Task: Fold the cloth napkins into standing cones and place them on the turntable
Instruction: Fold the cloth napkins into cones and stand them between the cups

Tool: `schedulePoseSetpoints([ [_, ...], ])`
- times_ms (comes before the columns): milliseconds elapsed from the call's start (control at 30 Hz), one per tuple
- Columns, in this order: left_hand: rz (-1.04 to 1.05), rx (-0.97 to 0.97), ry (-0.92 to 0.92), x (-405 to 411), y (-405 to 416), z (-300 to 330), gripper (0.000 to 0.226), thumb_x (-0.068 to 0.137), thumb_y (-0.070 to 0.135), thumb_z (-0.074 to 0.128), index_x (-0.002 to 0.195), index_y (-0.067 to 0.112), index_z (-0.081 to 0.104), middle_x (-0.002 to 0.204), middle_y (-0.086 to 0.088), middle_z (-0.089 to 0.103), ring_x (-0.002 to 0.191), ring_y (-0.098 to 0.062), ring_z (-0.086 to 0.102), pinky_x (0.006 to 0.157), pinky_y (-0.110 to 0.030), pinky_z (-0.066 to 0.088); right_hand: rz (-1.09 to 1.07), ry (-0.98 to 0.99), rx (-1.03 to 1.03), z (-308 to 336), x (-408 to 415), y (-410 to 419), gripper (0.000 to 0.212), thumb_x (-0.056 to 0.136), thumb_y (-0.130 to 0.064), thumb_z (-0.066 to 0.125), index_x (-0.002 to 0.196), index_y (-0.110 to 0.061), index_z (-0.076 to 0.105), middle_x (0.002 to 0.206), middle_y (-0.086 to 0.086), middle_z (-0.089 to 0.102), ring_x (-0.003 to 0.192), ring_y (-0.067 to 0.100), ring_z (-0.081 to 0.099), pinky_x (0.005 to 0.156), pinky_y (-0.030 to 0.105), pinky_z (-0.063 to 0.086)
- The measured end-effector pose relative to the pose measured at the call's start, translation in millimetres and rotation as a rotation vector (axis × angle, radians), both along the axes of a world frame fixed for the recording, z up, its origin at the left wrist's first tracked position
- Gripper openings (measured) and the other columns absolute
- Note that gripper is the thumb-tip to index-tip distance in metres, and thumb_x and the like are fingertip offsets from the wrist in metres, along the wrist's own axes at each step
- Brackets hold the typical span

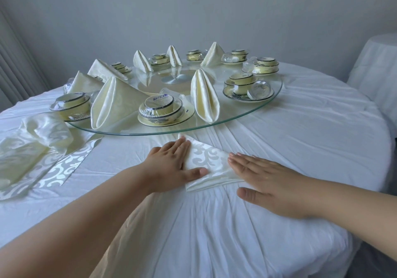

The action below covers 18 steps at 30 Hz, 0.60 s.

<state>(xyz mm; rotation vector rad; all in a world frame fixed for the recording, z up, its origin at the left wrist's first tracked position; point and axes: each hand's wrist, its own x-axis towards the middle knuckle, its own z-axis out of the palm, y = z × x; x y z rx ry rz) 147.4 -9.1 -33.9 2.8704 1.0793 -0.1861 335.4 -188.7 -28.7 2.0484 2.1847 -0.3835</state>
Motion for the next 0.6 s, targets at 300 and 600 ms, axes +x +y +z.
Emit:
schedulePoseSetpoints([
  [300,-0.060,0.089,0.018,-0.6,6.0,-4.5,0.121,0.055,0.091,0.001,0.153,0.021,-0.001,0.161,0.004,-0.005,0.146,-0.011,0.000,0.116,-0.036,0.006,0.007,-0.090,0.003,19.0,-11.2,7.0,0.110,0.059,-0.081,-0.016,0.153,-0.025,-0.006,0.157,-0.013,-0.020,0.140,-0.001,-0.025,0.116,0.027,-0.015],
  [600,-0.038,0.024,0.012,0.4,12.2,1.2,0.104,0.073,0.089,0.010,0.153,0.023,0.006,0.161,0.008,0.000,0.146,-0.011,0.004,0.116,-0.038,0.008,0.071,0.221,0.150,10.8,-21.4,25.0,0.097,0.066,-0.089,-0.002,0.141,-0.041,0.037,0.116,-0.028,0.031,0.116,-0.003,0.027,0.108,0.027,0.028],
])
